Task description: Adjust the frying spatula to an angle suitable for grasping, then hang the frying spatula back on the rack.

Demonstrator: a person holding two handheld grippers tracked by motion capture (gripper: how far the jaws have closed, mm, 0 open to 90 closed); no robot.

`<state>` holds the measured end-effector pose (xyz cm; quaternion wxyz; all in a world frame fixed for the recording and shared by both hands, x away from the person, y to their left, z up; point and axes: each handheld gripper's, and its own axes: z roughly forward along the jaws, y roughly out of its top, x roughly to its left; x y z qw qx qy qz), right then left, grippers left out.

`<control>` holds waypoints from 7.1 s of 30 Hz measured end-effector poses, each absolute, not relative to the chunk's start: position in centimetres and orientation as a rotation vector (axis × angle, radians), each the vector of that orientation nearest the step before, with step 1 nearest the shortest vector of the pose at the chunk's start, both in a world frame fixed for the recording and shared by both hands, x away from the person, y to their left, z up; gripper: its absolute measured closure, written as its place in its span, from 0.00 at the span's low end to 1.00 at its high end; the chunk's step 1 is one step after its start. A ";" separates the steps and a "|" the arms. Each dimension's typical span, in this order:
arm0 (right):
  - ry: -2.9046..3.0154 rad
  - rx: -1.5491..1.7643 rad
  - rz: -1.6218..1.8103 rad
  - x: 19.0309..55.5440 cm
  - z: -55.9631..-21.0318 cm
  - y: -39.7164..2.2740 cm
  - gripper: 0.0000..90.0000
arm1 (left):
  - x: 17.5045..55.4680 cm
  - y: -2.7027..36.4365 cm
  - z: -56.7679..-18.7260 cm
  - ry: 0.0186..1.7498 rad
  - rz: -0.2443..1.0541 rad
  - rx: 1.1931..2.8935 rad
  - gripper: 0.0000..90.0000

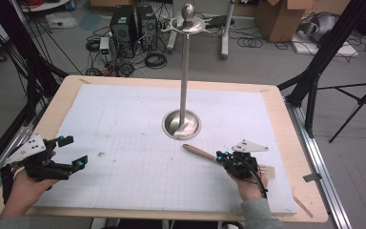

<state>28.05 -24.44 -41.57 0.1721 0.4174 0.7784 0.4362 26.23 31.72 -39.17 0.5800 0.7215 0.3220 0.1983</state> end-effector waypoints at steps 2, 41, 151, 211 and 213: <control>2.220 1.184 1.232 27.8 -41.3 -25.3 1.00 | 26.4 31.5 -39.3 0.752 0.454 1.692 0.05; 2.267 1.231 0.940 28.1 -42.9 -25.1 1.00 | 27.0 30.8 -39.8 0.751 0.448 1.732 0.05; 2.630 0.753 1.184 29.6 -40.7 -27.9 0.16 | 26.4 32.0 -40.3 0.786 0.444 1.713 0.05; 2.817 0.641 0.875 31.0 -41.5 -27.0 0.57 | 25.6 32.6 -40.6 0.814 0.458 1.731 0.05; 2.822 0.647 0.868 31.1 -41.5 -27.0 0.59 | 25.6 32.6 -40.6 0.815 0.459 1.731 0.05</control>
